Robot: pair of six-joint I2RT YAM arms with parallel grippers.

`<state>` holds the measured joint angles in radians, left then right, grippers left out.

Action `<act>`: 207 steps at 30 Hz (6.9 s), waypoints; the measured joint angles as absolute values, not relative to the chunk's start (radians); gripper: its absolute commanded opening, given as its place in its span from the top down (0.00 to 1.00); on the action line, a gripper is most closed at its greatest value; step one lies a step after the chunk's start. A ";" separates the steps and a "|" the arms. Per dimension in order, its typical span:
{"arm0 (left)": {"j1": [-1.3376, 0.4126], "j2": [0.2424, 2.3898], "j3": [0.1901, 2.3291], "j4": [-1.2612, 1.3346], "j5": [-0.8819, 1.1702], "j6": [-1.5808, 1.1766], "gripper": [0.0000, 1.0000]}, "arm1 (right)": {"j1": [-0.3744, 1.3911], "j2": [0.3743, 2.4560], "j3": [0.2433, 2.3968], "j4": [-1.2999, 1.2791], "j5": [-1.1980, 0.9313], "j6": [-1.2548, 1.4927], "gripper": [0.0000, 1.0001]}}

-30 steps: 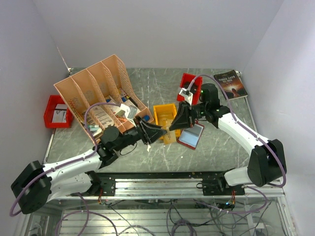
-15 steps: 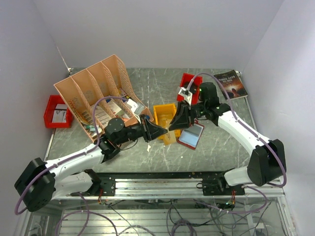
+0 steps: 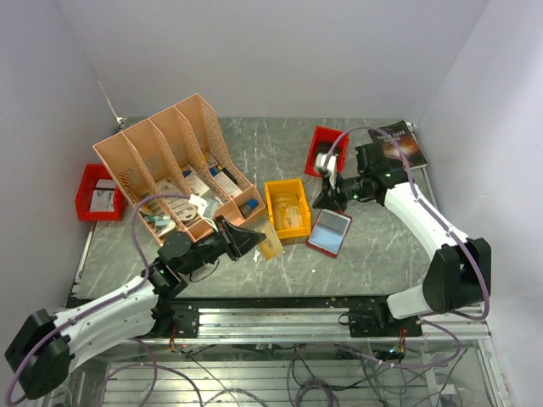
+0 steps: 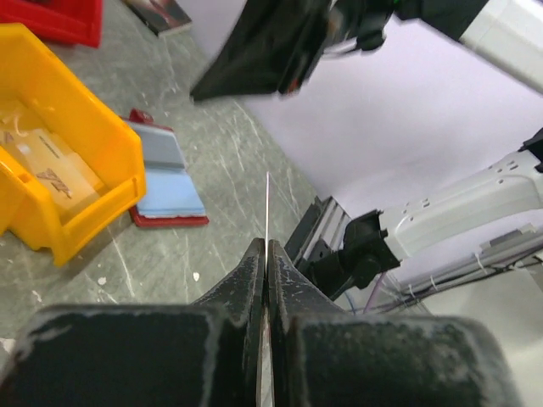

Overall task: Put the credit cards into the card holder
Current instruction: Move the storage box to the center of the board, then move the card holder to the center of the board, then insert the credit card into the card holder.

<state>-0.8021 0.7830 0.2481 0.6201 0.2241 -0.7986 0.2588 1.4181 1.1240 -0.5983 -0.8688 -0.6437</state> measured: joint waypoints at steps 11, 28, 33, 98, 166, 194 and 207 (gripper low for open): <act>-0.802 0.561 0.239 0.398 0.069 -0.785 0.93 | 0.547 1.579 0.949 -0.689 -0.725 -1.045 1.00; -0.802 0.557 0.236 0.317 0.048 -0.775 0.93 | 0.578 1.843 1.170 -0.336 -0.381 -0.770 1.00; -0.802 0.570 0.222 0.336 0.049 -0.780 0.93 | 0.544 1.866 1.270 -0.352 -0.450 -0.730 0.92; -1.156 1.680 0.322 1.185 -0.440 -1.229 0.93 | 0.132 1.596 0.981 -0.703 -0.792 -0.658 0.37; -1.087 1.898 0.425 1.161 -0.388 -1.412 0.93 | 0.179 1.720 0.971 -0.686 -0.665 -0.613 0.47; -1.064 1.868 0.450 1.096 -0.352 -1.344 0.93 | 0.180 1.727 0.978 -0.692 -0.666 -0.613 0.47; -1.060 1.861 0.435 1.103 -0.361 -1.354 0.93 | 0.181 1.731 0.981 -0.694 -0.669 -0.613 0.47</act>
<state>-1.0603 1.8606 0.4347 1.1030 -0.3614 -1.3537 0.1814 1.7306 0.9810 -0.6941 -0.6685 -0.6132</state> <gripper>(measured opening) 0.077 0.526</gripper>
